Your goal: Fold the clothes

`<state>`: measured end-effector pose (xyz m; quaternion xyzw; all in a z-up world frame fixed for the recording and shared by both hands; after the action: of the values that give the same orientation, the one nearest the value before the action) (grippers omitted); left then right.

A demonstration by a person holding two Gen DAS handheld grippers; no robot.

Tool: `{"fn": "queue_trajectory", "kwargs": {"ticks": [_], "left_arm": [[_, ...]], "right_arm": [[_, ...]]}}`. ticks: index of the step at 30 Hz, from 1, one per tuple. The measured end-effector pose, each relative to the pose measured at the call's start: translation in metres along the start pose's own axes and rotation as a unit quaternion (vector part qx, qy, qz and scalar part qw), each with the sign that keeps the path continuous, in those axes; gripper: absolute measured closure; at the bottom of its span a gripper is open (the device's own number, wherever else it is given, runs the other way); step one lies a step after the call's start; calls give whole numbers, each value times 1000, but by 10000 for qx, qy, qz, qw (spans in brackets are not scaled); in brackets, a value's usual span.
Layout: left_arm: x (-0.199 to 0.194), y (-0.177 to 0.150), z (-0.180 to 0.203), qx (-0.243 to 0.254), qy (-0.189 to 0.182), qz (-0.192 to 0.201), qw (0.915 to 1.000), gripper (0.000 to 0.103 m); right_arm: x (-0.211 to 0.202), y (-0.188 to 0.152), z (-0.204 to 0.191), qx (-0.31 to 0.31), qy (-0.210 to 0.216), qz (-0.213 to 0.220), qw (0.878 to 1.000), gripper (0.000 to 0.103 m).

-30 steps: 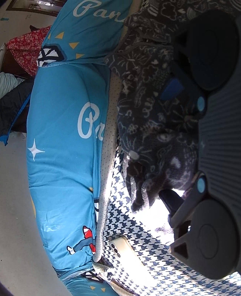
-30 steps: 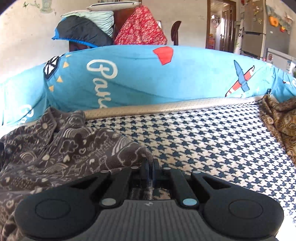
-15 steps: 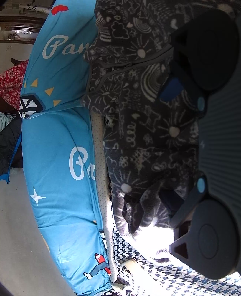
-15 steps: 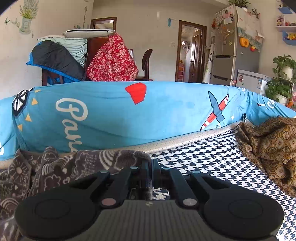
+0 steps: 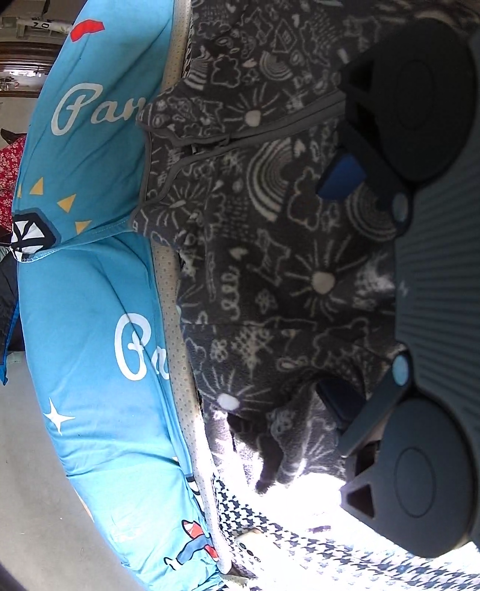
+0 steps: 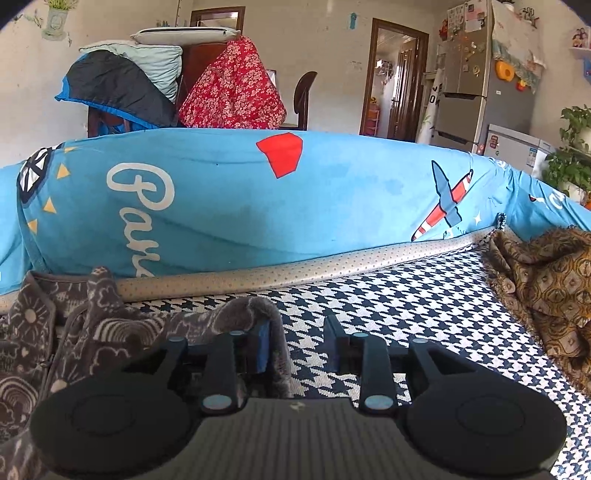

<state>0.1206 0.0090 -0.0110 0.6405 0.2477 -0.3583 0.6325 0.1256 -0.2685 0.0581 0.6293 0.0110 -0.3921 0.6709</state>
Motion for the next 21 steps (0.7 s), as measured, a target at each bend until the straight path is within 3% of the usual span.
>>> {"fn": "queue_trajectory", "kwargs": {"ticks": [9,14,17,21], "left_arm": [[4,-5,3,86,28,-85,9999,0],[6,-6,5,139,67,-103,9998,0],[6,-7,6,148,79,-96,9998,0],[6,-8,6,144,89,-93,9998,0]], "right_arm": [[1,10,20,371,245,-218,9988,49],[8,9,29,545,533,-868,9933,39],[0,8,24,38,279,-689,9972,38],[-5,6,15,-28,827,-538,9951,32]]}}
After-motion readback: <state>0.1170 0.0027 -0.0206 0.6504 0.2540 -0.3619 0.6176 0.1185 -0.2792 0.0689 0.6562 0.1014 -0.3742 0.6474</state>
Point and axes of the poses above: each gripper's, at about its wrist camera, not at the fingertips, and x roughly the way its jaws point, z to its right, y to its top, the point moved 3 cm from there along x, roughly the way its jaws point, and after that the axes turned 11 degrees about -y, right-handed, at the moved point
